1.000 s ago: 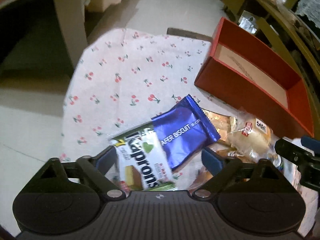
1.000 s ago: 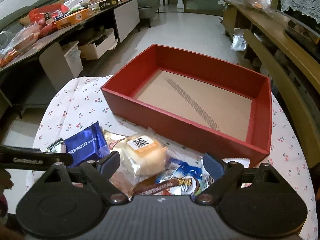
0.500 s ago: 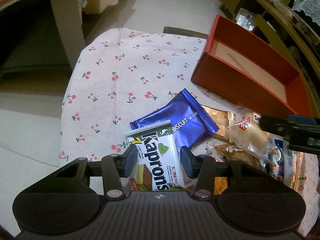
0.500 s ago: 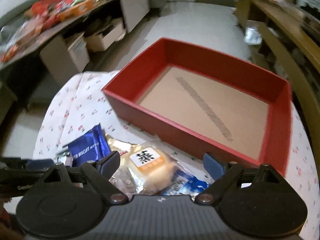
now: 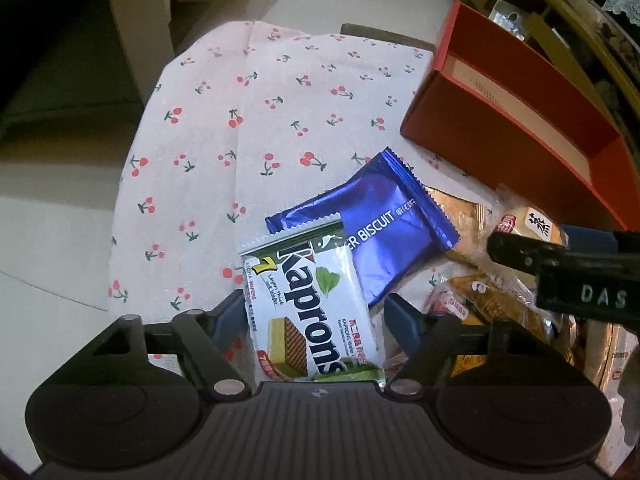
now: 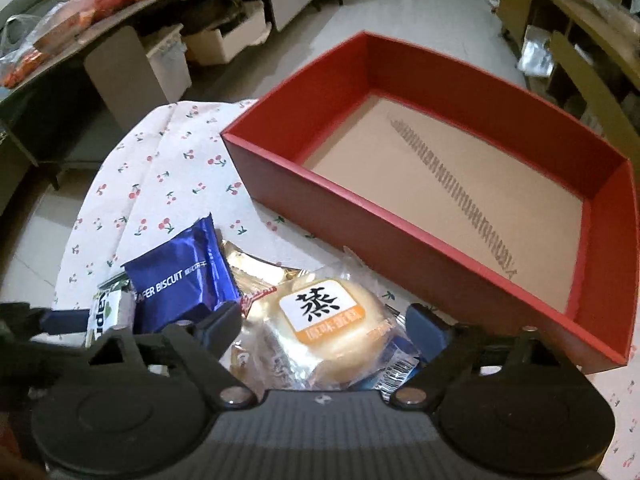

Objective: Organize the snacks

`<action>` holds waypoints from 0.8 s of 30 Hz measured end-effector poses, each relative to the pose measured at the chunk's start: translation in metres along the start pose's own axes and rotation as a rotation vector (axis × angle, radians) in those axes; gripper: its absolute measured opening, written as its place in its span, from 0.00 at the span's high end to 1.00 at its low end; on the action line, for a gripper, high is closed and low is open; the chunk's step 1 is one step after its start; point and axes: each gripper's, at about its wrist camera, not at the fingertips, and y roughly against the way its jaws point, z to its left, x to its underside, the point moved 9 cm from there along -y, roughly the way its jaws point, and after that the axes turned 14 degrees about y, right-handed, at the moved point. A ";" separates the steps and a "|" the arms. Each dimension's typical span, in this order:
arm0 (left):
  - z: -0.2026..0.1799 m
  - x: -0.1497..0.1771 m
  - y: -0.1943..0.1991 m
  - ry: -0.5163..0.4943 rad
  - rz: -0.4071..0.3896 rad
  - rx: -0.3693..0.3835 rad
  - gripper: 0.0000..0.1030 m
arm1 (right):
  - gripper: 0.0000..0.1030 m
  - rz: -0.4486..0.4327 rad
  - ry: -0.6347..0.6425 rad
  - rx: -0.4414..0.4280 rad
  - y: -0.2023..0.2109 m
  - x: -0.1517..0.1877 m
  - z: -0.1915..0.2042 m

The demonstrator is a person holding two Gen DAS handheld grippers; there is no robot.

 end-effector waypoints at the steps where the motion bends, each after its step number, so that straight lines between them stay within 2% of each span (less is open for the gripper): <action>1: 0.000 0.000 0.001 0.000 0.000 0.001 0.28 | 0.16 -0.010 0.004 0.003 0.004 0.001 0.000; 4: -0.005 0.002 0.005 -0.017 -0.004 0.015 0.36 | 0.26 -0.028 -0.007 -0.016 0.013 0.005 -0.002; 15: -0.019 0.010 0.029 -0.075 -0.052 0.065 0.37 | 0.29 -0.089 -0.087 -0.011 0.047 0.024 -0.015; 24: -0.047 0.014 0.043 -0.128 -0.087 0.117 0.36 | 0.30 -0.195 -0.060 0.050 0.087 0.021 -0.009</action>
